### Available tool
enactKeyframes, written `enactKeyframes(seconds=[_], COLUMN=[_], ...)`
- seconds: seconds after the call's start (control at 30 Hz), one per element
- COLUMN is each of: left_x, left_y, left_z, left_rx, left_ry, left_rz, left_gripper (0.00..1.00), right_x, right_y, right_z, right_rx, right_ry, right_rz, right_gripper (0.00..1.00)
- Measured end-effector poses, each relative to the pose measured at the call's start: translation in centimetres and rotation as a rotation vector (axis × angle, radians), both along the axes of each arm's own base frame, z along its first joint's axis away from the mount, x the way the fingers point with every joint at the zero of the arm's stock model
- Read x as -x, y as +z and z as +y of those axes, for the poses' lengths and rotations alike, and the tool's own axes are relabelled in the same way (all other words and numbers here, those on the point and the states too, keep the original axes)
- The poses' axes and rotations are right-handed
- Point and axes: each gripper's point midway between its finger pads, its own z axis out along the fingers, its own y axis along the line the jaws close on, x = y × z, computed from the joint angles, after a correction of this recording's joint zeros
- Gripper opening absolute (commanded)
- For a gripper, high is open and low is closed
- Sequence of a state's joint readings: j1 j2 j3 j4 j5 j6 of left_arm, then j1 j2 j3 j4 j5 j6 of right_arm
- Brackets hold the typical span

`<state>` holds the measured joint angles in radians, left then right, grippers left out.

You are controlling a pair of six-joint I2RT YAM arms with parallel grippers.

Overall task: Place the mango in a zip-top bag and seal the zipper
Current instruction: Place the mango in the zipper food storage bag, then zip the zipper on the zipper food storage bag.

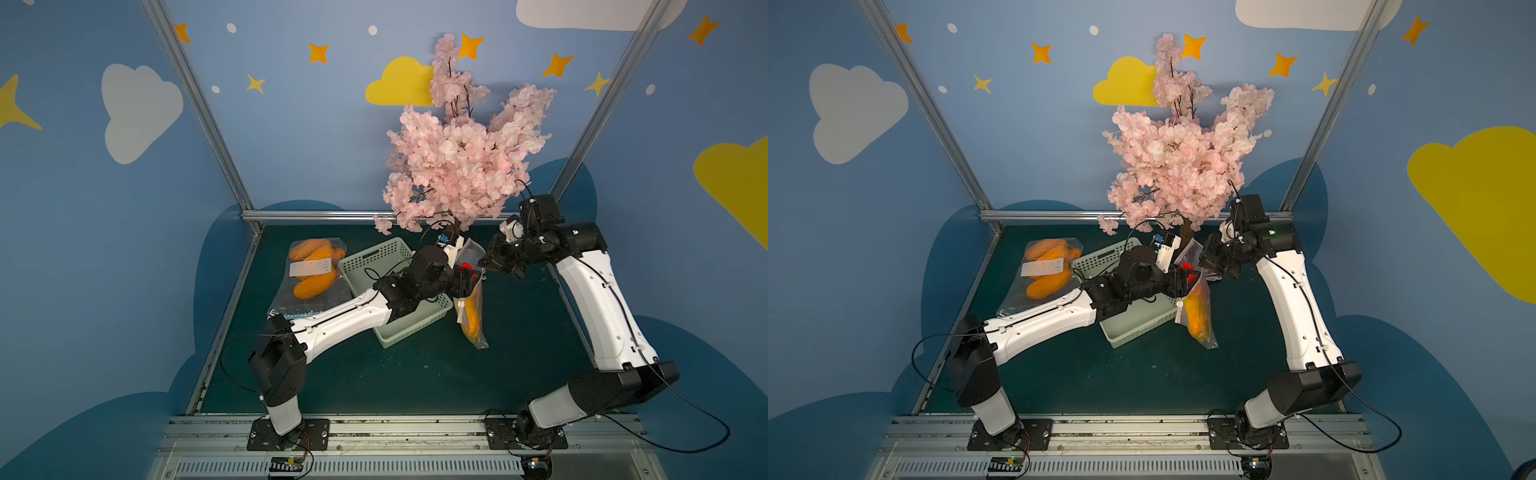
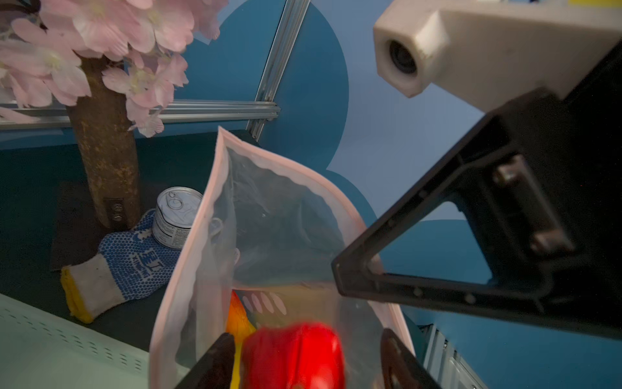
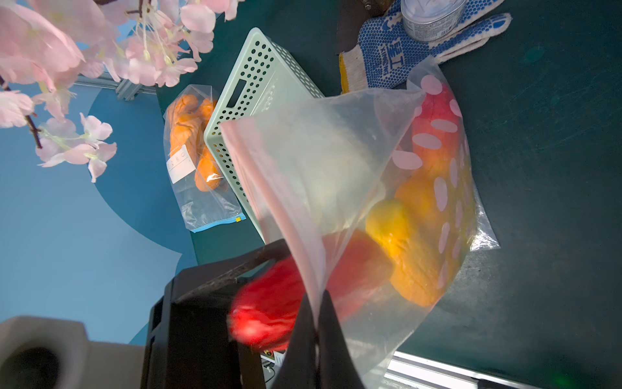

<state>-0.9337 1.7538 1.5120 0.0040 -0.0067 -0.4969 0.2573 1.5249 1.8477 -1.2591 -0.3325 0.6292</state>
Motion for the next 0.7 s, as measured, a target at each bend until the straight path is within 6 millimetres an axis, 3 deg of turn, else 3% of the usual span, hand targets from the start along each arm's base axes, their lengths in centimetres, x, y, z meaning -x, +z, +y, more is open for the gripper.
enactKeyframes(seconds=[0.2, 0.37, 0.53, 0.6, 0.7], left_x=[1.6, 4.8, 10.1, 11.9, 13.3], left_y=[0.7, 5.1, 9.1, 8.9, 6.6], left_z=[0.7, 2.1, 3.9, 4.0, 3.6], left_rx=[-0.058, -0.054, -0.022, -0.046, -0.111], left_ry=[-0.022, -0.081, -0.241, -0.294, -0.331], left_rz=[0.007, -0.033, -0.072, -0.070, -0.042], left_gripper=[0.76, 0.73, 0.68, 0.68, 0.71], right_x=[-0.2, -0.1, 0.5, 0.6, 0.6], right_y=[0.2, 1.0, 2.6, 3.1, 3.3], right_z=[-0.4, -2.0, -3.7, -4.0, -4.2], right_rx=[0.004, 0.025, 0.008, -0.010, -0.038], right_ry=[-0.046, -0.159, -0.307, -0.352, -0.406], right_rz=[-0.001, -0.019, -0.049, -0.057, -0.052], right_gripper=[0.00, 0.00, 0.00, 0.00, 0.00])
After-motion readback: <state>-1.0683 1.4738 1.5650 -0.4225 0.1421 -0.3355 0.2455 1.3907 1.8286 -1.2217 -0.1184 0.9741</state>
